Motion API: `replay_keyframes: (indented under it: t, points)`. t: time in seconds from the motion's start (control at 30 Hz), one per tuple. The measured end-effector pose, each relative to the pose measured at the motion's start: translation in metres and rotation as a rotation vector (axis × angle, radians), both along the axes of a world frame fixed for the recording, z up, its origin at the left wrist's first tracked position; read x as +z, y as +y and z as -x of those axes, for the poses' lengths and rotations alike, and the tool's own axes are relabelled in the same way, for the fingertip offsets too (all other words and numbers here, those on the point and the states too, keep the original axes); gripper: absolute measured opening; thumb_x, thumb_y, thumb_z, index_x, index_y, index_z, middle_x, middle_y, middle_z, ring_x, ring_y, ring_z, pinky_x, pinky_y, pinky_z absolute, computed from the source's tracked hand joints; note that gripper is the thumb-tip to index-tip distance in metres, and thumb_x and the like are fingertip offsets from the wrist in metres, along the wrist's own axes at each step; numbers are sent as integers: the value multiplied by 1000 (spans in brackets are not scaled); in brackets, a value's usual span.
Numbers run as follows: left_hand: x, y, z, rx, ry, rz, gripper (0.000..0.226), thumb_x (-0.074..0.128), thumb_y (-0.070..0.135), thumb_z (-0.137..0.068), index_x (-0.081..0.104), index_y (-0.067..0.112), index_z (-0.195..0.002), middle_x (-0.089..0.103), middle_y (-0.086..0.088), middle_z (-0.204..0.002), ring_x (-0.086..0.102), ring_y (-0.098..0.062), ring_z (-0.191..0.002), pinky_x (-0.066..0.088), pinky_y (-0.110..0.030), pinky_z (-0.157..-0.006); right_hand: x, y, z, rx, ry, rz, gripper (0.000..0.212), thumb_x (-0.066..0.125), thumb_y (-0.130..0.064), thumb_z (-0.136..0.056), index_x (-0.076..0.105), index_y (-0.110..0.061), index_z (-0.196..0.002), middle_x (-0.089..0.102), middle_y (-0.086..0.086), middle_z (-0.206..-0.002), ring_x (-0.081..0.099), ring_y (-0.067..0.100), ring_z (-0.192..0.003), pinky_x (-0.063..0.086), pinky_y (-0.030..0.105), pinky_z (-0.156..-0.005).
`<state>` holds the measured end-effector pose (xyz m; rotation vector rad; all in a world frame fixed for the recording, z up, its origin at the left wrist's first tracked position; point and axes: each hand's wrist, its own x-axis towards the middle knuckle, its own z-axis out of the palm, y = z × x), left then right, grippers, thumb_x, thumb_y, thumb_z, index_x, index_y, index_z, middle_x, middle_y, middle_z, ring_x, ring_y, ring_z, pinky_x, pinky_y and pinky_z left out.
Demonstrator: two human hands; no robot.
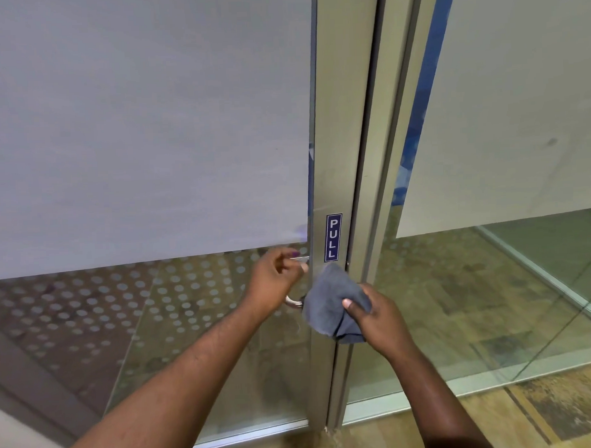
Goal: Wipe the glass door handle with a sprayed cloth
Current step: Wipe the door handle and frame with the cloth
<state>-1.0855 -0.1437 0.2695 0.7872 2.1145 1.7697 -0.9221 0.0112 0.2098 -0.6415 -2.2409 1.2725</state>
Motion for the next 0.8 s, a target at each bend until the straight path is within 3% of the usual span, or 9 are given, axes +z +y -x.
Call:
replay_keyframes:
  t: [0.07, 0.13, 0.23, 0.3, 0.4, 0.5, 0.57, 0.67, 0.8]
  points:
    - [15, -11, 13, 200, 206, -47, 15, 71, 15, -93, 68, 24, -105, 72, 10, -92, 66, 2, -83, 50, -16, -75, -4, 13, -2, -82, 18, -82, 10, 59, -32, -93, 64, -25, -99, 61, -7, -97, 63, 16, -93, 41, 14, -74]
    - [33, -23, 25, 299, 467, -41, 15, 66, 20, -96, 67, 24, -111, 71, 13, -104, 64, 4, -96, 47, -10, -81, -3, 23, -3, -117, 73, -149, 17, 57, -31, -89, 65, -24, -102, 58, -5, -99, 62, 16, -95, 40, 7, -77]
    - [51, -29, 45, 305, 903, -53, 22, 64, 13, -95, 67, 14, -117, 68, 3, -118, 62, -15, -114, 47, -26, -97, 2, 29, 7, -52, 165, -121, 32, 70, -13, -91, 67, -24, -121, 69, -11, -117, 62, -7, -107, 42, 5, -90]
    - [60, -25, 57, 255, 1102, -56, 25, 65, 9, -92, 68, 7, -117, 67, -6, -124, 60, -25, -122, 46, -37, -105, 1, 28, 21, 2, 135, -165, 43, 73, -8, -89, 68, -24, -129, 69, -16, -124, 63, -3, -114, 44, 14, -100]
    - [70, -17, 75, 169, 1293, 9, 31, 64, 10, -90, 67, 4, -121, 62, -15, -136, 51, -32, -137, 34, -51, -118, -11, 21, 49, 31, 66, -451, 41, 70, -20, -88, 70, -26, -129, 72, -13, -123, 66, 13, -112, 45, 33, -102]
    - [72, -12, 91, 93, 1480, 137, 37, 61, 15, -92, 64, 4, -127, 54, -17, -148, 40, -35, -146, 23, -55, -124, -31, 14, 67, 79, -46, -648, 48, 71, -10, -81, 71, -24, -127, 73, -5, -124, 67, 20, -113, 44, 33, -100]
    - [71, -11, 102, 62, 1573, 194, 39, 60, 15, -93, 63, 5, -130, 47, -18, -154, 34, -36, -150, 18, -54, -126, -47, 6, 73, 126, -172, -692, 52, 66, -13, -81, 67, -23, -133, 70, -4, -132, 62, 21, -123, 37, 34, -111]
    - [69, -10, 120, 43, 1647, 244, 42, 60, 14, -93, 61, 5, -134, 40, -19, -159, 30, -37, -152, 16, -54, -126, -70, -8, 73, 114, -258, -726, 58, 63, -35, -86, 57, -20, -142, 62, -2, -142, 53, 20, -135, 26, 39, -122]
    - [66, -8, 131, 67, 1719, 272, 44, 58, 12, -93, 58, 6, -137, 37, -20, -161, 28, -38, -152, 15, -54, -126, -74, -18, 85, 60, -187, -728, 46, 61, -38, -84, 62, -23, -128, 67, -5, -120, 60, 19, -116, 32, 39, -116]
